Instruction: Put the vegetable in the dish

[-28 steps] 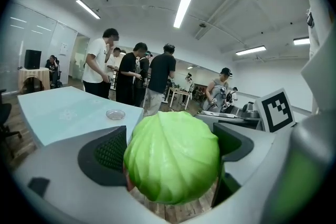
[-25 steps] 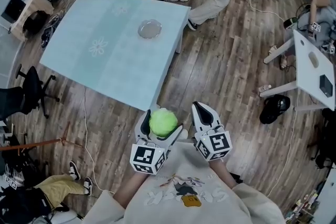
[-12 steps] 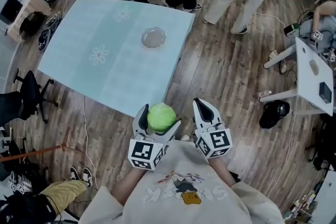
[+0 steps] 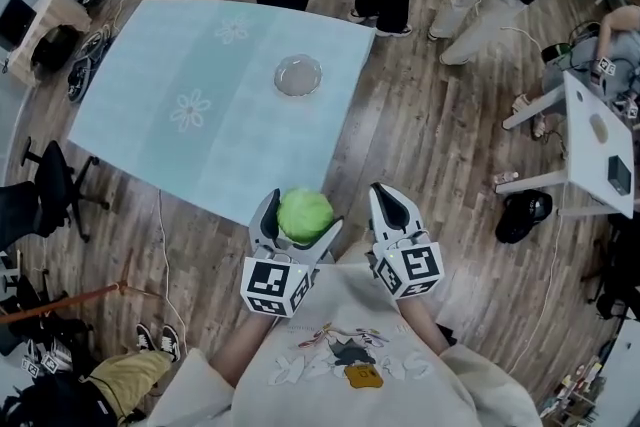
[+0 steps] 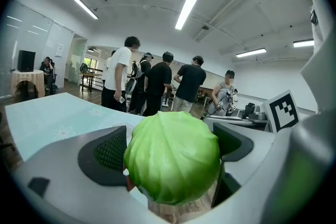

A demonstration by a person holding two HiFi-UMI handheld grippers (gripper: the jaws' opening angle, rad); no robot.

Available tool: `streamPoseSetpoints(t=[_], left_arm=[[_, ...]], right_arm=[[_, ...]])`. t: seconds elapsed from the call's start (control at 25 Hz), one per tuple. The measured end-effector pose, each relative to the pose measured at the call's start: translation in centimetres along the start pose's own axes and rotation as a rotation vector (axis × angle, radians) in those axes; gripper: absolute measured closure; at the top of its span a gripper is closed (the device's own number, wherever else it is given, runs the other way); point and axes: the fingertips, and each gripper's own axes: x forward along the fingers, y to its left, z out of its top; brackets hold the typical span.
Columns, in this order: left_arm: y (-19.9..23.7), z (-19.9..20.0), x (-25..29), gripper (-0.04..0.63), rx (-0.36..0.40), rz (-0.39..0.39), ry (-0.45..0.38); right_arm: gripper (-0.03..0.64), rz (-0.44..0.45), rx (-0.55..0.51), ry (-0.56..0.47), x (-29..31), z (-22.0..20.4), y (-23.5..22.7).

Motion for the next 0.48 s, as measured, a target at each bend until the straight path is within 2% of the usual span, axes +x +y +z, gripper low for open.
streamPoseSetpoints(t=[0.2,0.48], left_arm=[[0.9,-0.1,0.6,0.069,0.003,-0.005,0.005],[1.1,1.0,3.2,0.069,0.02,-0.022,-0.001]], right_arm=[[0.586,-0.001,0.003,0.004,0.6,-0.2,0.5],[0.586,-0.019,-0.001,0.013,1.6,0.2,-1.3]])
